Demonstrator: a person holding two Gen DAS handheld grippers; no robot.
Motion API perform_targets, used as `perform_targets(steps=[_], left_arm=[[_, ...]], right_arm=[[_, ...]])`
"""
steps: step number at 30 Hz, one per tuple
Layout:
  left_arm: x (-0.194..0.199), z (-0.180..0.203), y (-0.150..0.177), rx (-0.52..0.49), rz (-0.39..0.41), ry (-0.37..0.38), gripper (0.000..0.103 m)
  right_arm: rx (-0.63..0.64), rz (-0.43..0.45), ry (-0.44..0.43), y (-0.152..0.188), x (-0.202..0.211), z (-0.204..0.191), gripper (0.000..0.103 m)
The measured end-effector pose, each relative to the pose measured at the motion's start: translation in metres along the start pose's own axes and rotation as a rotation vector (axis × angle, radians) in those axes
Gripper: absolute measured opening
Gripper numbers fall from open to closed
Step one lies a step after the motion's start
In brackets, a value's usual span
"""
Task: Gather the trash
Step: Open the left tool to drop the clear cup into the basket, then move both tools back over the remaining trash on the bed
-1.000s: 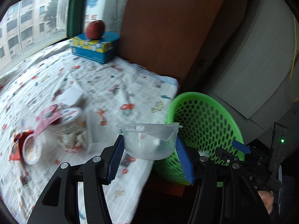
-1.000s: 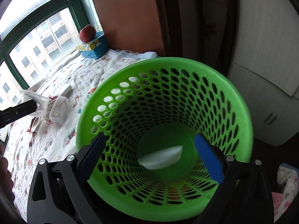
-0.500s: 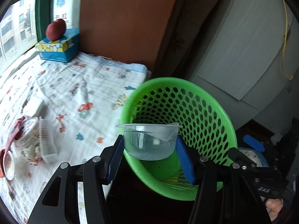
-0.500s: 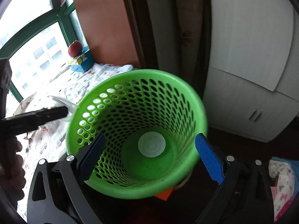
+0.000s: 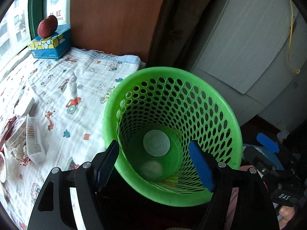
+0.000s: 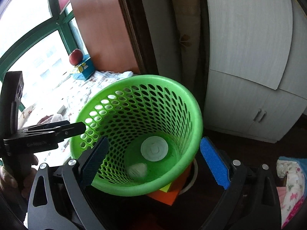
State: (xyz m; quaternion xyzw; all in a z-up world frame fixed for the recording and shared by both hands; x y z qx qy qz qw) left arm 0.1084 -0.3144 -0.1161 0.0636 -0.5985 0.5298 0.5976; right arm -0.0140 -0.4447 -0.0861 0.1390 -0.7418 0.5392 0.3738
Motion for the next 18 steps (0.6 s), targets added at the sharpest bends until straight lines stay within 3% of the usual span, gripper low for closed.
perform_targets(steps=[7,18], left_arm=[[0.036,-0.029,0.002,0.054,0.069,-0.053,0.072],[0.101,-0.115,0.021,0.186,0.164,-0.196,0.072]], right_arm=[[0.041,0.007,-0.042,-0.005,0.001,-0.031,0.095],[0.149,-0.003,-0.163,-0.014,-0.008,-0.112,0.095]])
Point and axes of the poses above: each gripper's, at about its wrist camera, not at the fingertips, and x roughly against the way its jaws point, z to its right, y to its underside, the point moved 7 cm from there along -x, roughly the way its jaws point, and after that the axes turned 3 degrees about y, right-handed, at the moved point
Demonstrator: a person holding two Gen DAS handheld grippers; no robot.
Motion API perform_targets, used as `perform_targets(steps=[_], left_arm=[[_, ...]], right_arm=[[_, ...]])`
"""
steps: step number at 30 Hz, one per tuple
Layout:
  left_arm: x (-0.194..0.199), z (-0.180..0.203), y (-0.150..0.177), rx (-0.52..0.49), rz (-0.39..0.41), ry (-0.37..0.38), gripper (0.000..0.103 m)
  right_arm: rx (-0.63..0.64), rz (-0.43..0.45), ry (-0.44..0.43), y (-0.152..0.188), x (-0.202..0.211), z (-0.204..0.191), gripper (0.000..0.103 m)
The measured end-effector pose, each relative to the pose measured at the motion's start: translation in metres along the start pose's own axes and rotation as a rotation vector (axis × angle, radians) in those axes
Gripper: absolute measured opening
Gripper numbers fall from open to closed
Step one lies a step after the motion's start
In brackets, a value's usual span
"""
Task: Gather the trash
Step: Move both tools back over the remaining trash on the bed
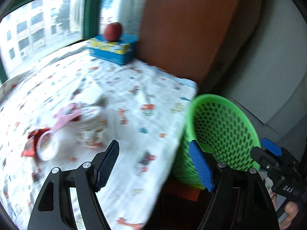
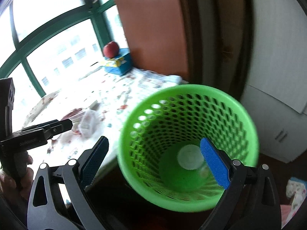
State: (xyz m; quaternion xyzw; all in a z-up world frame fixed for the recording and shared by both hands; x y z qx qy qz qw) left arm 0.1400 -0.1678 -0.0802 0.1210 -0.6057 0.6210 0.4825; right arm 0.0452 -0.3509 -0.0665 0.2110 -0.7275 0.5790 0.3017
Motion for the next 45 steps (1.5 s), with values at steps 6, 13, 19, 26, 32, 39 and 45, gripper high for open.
perform_targets(steps=[6,13,19,26,32,39,45], left_arm=[[0.022,-0.061,0.005,0.091,0.031,-0.082,0.072],[0.047,-0.129,0.014,0.215,0.060,-0.152,0.072],[0.065,-0.172,0.026,0.284,0.080,-0.196,0.072],[0.070,-0.205,0.040,0.345,0.071,-0.230,0.072],[0.063,-0.218,0.051,0.348,0.043,-0.242,0.072],[0.036,-0.211,0.054,0.287,-0.006,-0.208,0.072],[0.006,-0.197,0.039,0.196,-0.025,-0.162,0.072]], right_arm=[[0.060,-0.020,-0.061,-0.004,-0.017,-0.043,0.095],[0.131,-0.068,-0.121,0.002,-0.045,-0.093,0.095],[0.184,-0.124,-0.181,0.013,-0.076,-0.130,0.092],[0.132,-0.191,-0.257,0.014,-0.109,-0.153,0.083],[0.076,-0.240,-0.299,0.007,-0.137,-0.163,0.074],[0.059,-0.291,-0.302,0.008,-0.164,-0.171,0.062],[0.041,-0.310,-0.309,0.012,-0.172,-0.173,0.056]])
Point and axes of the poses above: each gripper's, at about its wrist camera, not at the fingertips, and x roughly against the way its jaws point, z to its right, y to its underside, the point moved 7 cm from there along -x, roughly the way its jaws point, and after that the axes turned 3 degrees about y, right-handed, at the moved point
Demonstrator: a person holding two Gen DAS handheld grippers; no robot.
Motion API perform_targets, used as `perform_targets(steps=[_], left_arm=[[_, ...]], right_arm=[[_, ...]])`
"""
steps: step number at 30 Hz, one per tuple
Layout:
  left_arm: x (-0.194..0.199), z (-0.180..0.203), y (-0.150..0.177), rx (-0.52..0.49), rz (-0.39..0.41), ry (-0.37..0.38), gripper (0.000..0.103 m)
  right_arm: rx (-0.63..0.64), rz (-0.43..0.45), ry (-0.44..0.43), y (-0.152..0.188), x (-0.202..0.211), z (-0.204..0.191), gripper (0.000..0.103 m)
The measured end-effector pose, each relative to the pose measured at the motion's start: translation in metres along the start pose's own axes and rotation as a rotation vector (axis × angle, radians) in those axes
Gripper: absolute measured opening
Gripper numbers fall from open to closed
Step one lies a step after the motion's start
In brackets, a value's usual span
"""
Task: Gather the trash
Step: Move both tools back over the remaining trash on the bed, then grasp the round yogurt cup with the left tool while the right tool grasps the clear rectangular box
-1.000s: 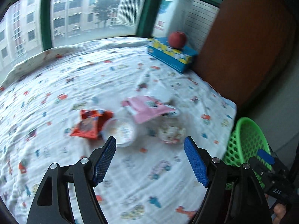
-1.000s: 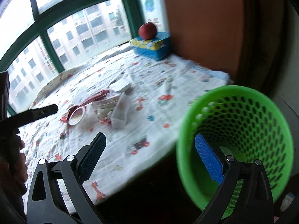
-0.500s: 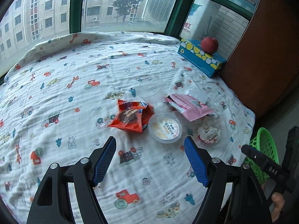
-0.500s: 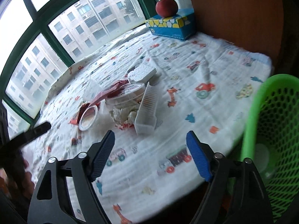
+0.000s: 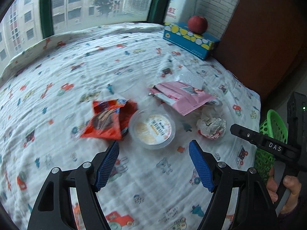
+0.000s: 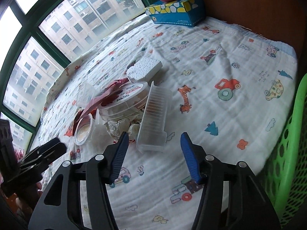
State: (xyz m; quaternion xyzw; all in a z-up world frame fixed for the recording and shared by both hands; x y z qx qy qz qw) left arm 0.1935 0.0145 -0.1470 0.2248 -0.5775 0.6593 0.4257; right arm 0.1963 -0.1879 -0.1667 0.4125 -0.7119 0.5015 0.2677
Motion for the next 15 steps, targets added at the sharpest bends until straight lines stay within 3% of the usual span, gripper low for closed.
perform_targets(steps=[5,15], left_arm=[[-0.021,0.003,-0.009,-0.058,-0.031,-0.012,0.072],[-0.051,-0.004,-0.012,-0.076,-0.082,-0.008,0.072]], right_arm=[[0.019,0.009,0.018,-0.002,0.002,0.000,0.056],[0.040,0.005,0.043,-0.003,0.000,0.003,0.057]])
Point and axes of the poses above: each gripper's, at about its wrist camera, not at the fingertips, and x roughly against the way its jaws point, z to its right, y to its underside, the point moved 7 cm from there along -x, roughly the way its jaws point, and after that the axes turned 3 degrees about y, right-handed, at the moved point
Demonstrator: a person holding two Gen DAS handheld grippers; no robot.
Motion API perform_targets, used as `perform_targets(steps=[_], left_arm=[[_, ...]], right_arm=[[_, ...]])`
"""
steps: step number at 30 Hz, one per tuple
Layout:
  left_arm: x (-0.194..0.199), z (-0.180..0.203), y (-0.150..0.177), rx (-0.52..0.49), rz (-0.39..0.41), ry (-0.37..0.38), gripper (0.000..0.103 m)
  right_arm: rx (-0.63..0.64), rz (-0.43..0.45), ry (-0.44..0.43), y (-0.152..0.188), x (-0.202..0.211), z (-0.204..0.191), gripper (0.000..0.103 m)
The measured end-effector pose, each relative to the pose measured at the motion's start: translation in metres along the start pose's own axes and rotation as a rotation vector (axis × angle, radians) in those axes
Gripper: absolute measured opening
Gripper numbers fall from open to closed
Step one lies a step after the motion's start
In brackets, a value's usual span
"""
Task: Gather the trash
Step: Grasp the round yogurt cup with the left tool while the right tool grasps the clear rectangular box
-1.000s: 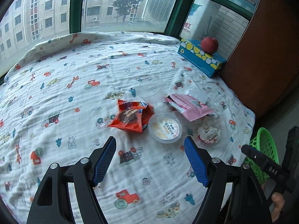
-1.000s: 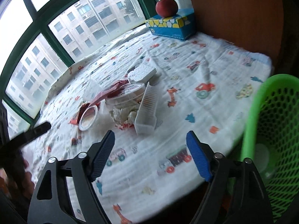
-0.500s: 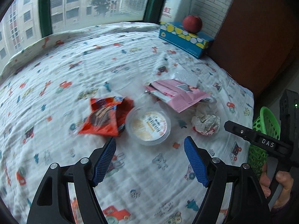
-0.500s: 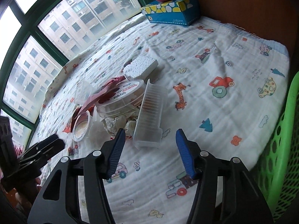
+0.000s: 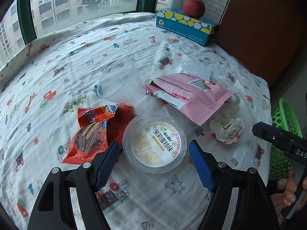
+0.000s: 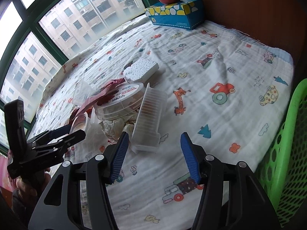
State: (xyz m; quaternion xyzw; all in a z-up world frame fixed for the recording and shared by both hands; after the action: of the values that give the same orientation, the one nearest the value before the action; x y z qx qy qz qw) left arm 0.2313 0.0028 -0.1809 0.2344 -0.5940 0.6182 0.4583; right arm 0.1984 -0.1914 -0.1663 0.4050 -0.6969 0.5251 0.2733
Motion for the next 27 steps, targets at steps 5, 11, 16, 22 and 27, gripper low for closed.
perform_targets(steps=[5,11,16,22,27], left_arm=[[-0.006,0.000,0.000,-0.009,0.001,0.012,0.065],[-0.002,0.003,0.003,-0.015,0.015,0.011,0.065],[0.012,0.006,0.005,-0.009,0.039,0.026,0.065],[0.030,0.011,0.006,0.014,0.068,0.052,0.065],[0.047,0.019,0.007,0.007,0.098,0.064,0.065]], right_arm=[[0.011,-0.003,-0.014,-0.001,-0.003,-0.003,0.057],[-0.023,-0.021,-0.054,-0.004,-0.012,-0.005,0.057],[-0.021,-0.030,-0.067,-0.003,-0.016,-0.007,0.042],[0.026,0.007,-0.025,-0.001,-0.001,-0.011,0.034],[0.059,0.060,0.012,0.003,0.021,-0.008,0.033]])
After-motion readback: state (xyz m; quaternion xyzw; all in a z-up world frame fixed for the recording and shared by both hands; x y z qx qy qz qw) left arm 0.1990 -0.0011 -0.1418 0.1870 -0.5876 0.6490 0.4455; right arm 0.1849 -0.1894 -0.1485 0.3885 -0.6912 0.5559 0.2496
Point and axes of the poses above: each gripper's, at about its wrist camera, not at the fingertips, and x roughly against the way its jaws point, z to its right, y to its underside, the point moved 7 cm from there along -x, roughly the way its jaws point, and after that the axes turned 3 degrees about y, right-handed, at the moved point
